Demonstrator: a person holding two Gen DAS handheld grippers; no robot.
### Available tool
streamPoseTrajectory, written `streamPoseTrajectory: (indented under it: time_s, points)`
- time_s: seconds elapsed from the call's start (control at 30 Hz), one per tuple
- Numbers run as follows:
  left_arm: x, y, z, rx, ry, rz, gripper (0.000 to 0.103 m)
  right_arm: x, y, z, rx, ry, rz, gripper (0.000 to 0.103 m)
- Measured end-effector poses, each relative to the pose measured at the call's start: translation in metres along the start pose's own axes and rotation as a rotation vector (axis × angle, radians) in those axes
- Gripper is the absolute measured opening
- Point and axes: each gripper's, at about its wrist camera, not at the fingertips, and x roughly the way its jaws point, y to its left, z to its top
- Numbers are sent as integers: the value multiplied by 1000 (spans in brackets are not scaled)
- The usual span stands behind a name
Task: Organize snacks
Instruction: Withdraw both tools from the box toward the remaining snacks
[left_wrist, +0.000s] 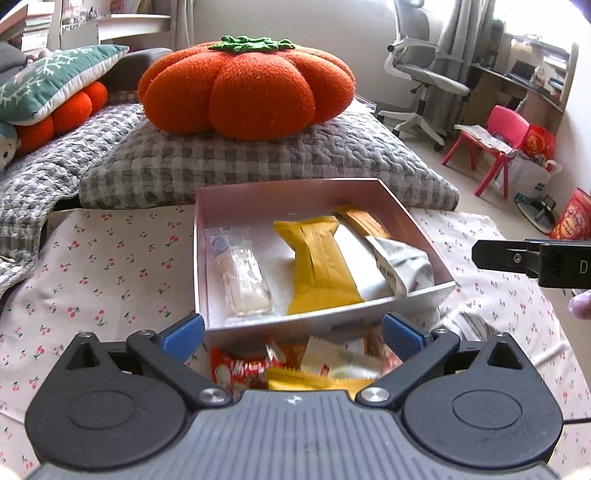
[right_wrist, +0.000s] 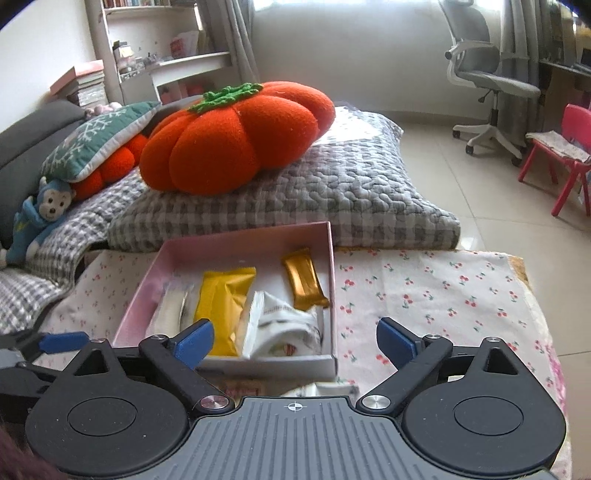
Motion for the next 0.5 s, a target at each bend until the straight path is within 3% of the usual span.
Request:
streamPoseTrajectory:
  time_s: [0.23,0.5]
  points:
    - [-10,-4,-19,32,10,20,102,-17,-9,-24,-25,14,-18,98]
    - [-17,3,-40,-10,33,-5,102,-27,-22,-48,-32,30,-45,98]
